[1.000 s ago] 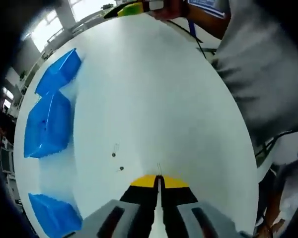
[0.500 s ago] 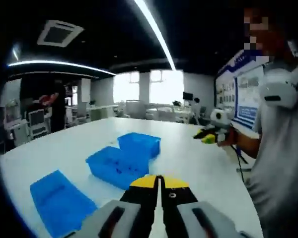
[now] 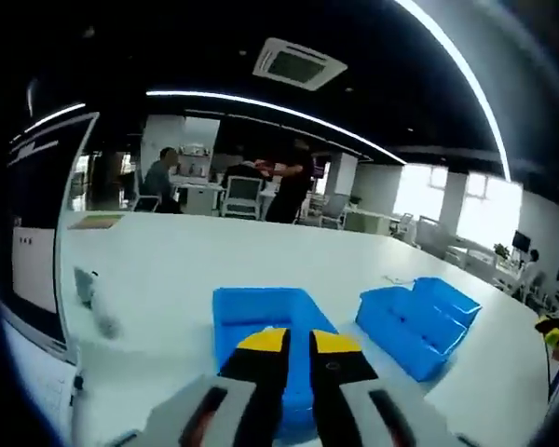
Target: Pick up the resistors one by one and place each resistor into its matching bin, sorting the parts by color and model until every resistor is separated into the correct bin for its type
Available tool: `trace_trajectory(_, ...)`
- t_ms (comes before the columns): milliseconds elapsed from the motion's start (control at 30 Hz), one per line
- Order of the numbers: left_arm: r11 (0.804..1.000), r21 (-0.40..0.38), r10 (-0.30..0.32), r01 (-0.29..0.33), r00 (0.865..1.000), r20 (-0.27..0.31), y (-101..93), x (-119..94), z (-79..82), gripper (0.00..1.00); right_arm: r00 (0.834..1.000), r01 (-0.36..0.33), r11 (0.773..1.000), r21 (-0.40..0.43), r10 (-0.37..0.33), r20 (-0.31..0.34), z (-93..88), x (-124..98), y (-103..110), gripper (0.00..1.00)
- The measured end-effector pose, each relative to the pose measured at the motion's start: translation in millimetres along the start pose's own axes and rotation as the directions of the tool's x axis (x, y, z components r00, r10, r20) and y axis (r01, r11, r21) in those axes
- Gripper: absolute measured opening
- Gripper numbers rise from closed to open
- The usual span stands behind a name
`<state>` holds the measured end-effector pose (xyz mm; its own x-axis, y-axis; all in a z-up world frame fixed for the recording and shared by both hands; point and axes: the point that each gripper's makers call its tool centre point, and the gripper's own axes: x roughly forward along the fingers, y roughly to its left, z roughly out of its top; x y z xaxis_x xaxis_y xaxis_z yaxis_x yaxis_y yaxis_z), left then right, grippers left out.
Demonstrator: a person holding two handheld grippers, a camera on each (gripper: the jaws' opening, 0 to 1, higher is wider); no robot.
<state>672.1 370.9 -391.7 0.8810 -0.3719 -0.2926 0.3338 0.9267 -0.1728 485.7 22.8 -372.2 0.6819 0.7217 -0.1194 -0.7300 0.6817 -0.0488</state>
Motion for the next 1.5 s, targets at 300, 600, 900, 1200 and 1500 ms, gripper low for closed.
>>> trace_trajectory(300,0.999,0.034,-0.001,0.001,1.0,0.002,-3.6,-9,4.9,0.2,1.0,-0.003,1.0,0.004,0.003,0.0,-0.6,2,1,0.24)
trace_trajectory(600,0.823,0.404,-0.341,0.399,0.916,-0.21,-103.2,-26,-16.4,0.19,1.0,0.0,1.0,0.011,0.0,-0.003,-4.1,1,-1,0.24)
trace_trajectory(900,0.465,0.497,-0.436,0.733,0.678,-0.592,-194.1,-53,-83.9,0.19,1.0,-0.004,1.0,0.017,0.004,-0.001,-6.7,0,-1,0.24)
trace_trajectory(1200,0.242,0.442,-0.236,0.864,0.494,-0.837,-201.3,-61,-130.4,0.14,1.0,0.011,1.0,0.025,-0.011,-0.005,-12.0,-8,-10,0.24)
trace_trajectory(1500,0.248,0.374,-0.181,0.894,0.422,-0.888,-193.8,-55,-145.7,0.14,1.0,0.024,0.999,0.034,-0.023,-0.017,-16.5,-14,-13,0.24)
